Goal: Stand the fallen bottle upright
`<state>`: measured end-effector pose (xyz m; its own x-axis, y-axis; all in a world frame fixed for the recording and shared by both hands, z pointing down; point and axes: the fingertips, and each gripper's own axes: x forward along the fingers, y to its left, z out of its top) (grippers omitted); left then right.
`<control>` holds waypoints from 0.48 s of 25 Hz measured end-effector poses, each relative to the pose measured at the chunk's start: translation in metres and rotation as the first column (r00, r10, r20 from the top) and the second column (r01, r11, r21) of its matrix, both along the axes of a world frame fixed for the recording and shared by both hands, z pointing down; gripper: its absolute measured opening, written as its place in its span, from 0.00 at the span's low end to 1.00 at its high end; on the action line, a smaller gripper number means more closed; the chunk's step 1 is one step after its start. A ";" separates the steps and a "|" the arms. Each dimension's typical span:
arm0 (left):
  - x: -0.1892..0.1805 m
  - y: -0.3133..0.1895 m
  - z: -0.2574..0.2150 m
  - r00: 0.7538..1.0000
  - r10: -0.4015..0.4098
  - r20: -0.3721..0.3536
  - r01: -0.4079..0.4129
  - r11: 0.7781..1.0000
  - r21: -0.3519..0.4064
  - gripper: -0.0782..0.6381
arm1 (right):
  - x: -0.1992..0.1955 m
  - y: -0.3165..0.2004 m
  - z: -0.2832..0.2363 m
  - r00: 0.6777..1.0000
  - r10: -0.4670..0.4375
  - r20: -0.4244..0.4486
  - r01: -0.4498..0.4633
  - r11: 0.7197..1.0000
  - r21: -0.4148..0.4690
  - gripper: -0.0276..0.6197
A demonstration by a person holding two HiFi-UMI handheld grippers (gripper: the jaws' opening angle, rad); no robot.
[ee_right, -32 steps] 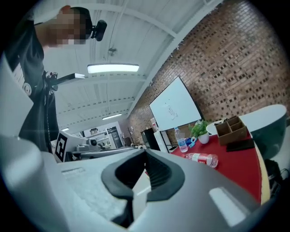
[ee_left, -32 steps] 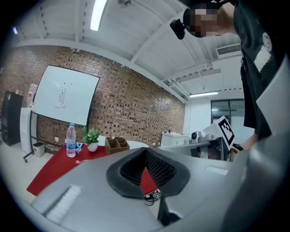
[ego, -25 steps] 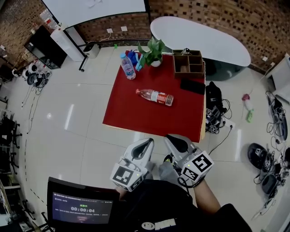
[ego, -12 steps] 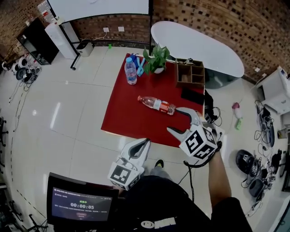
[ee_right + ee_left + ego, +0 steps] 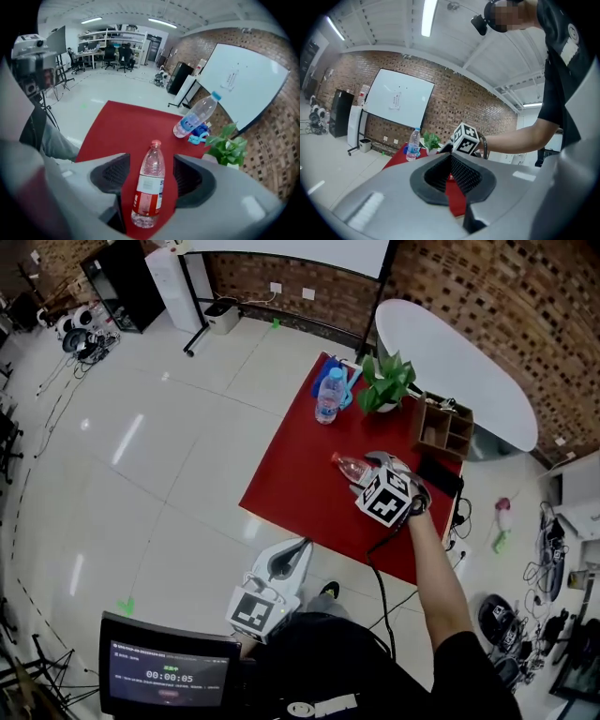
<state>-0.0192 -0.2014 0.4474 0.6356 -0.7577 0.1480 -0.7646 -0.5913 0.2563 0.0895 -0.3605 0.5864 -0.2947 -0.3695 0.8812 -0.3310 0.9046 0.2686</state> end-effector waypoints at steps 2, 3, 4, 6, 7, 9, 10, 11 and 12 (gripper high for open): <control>-0.013 -0.004 0.002 0.999 -0.034 -0.003 0.034 0.999 -0.005 0.12 | -0.002 -0.014 0.032 0.998 -0.008 -0.070 0.006 1.000 -0.030 0.47; -0.018 -0.007 0.002 0.999 -0.048 -0.006 0.048 0.999 -0.010 0.12 | -0.003 -0.019 0.046 0.994 -0.020 -0.107 0.016 0.999 -0.042 0.47; -0.024 -0.009 0.004 0.998 -0.062 -0.005 0.062 0.998 -0.016 0.12 | -0.003 -0.023 0.059 0.989 -0.036 -0.143 0.028 0.998 -0.058 0.47; -0.032 -0.013 0.010 0.996 -0.084 -0.001 0.084 0.996 -0.027 0.12 | -0.005 -0.028 0.081 0.976 -0.064 -0.206 0.047 0.995 -0.086 0.47; -0.036 -0.014 0.012 0.996 -0.091 -0.001 0.091 0.995 -0.032 0.12 | -0.006 -0.030 0.089 0.972 -0.069 -0.225 0.050 0.995 -0.090 0.47; -0.039 -0.017 0.014 0.995 -0.098 0.002 0.098 0.994 -0.041 0.12 | -0.008 -0.033 0.097 0.969 -0.059 -0.239 0.041 0.996 -0.081 0.47; -0.040 -0.018 0.015 0.995 -0.098 0.001 0.098 0.994 -0.047 0.12 | -0.008 -0.034 0.099 0.969 -0.054 -0.243 0.036 0.996 -0.076 0.47; -0.040 -0.020 0.014 0.995 -0.097 -0.002 0.097 0.994 -0.053 0.12 | -0.008 -0.035 0.099 0.968 -0.052 -0.247 0.035 0.997 -0.074 0.47; -0.040 -0.021 0.015 0.995 -0.095 -0.005 0.095 0.994 -0.058 0.12 | -0.008 -0.035 0.098 0.967 -0.054 -0.248 0.037 0.997 -0.072 0.47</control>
<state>-0.0592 -0.2228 0.4620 0.5623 -0.8051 0.1889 -0.8146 -0.4999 0.2941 0.0811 -0.3952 0.6845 -0.0780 -0.2993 0.9510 -0.2189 0.9357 0.2765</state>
